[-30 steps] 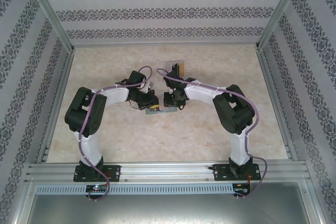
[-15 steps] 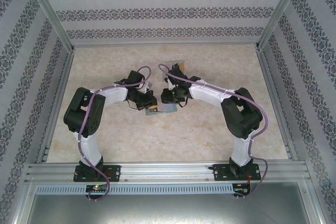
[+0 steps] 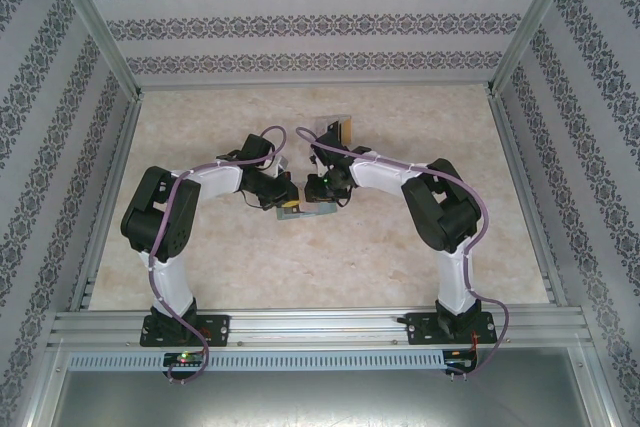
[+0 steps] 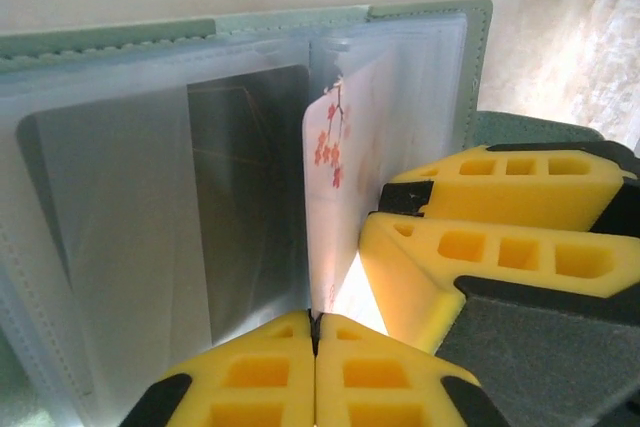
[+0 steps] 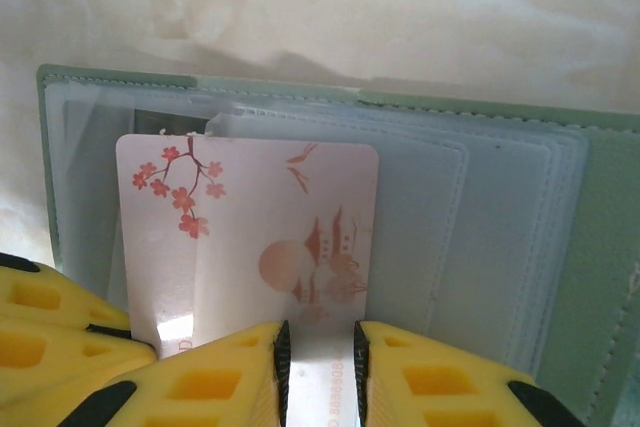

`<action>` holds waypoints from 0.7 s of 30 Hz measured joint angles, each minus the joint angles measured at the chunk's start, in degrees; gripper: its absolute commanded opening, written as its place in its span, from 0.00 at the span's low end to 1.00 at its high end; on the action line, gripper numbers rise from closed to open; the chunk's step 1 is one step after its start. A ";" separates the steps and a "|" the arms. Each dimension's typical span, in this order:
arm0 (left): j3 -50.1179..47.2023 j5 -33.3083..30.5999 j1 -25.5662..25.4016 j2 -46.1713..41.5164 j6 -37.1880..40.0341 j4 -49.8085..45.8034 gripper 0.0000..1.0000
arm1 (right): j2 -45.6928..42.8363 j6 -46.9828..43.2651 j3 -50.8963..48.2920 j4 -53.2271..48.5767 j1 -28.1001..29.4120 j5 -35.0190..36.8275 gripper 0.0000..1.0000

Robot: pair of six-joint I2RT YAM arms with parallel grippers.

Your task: Take the credit cards out of the card holder

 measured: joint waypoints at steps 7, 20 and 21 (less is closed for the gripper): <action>-0.17 0.98 0.00 0.02 -1.66 1.79 0.22 | 0.09 0.90 0.04 0.13 -0.35 -1.46 0.27; 0.61 0.55 0.28 0.87 -0.81 0.52 0.00 | 0.09 1.27 -0.68 0.72 -1.46 -2.95 0.27; 0.96 0.24 0.31 0.87 -0.22 -0.24 0.00 | 0.07 1.29 -0.90 0.98 -1.51 -3.19 0.27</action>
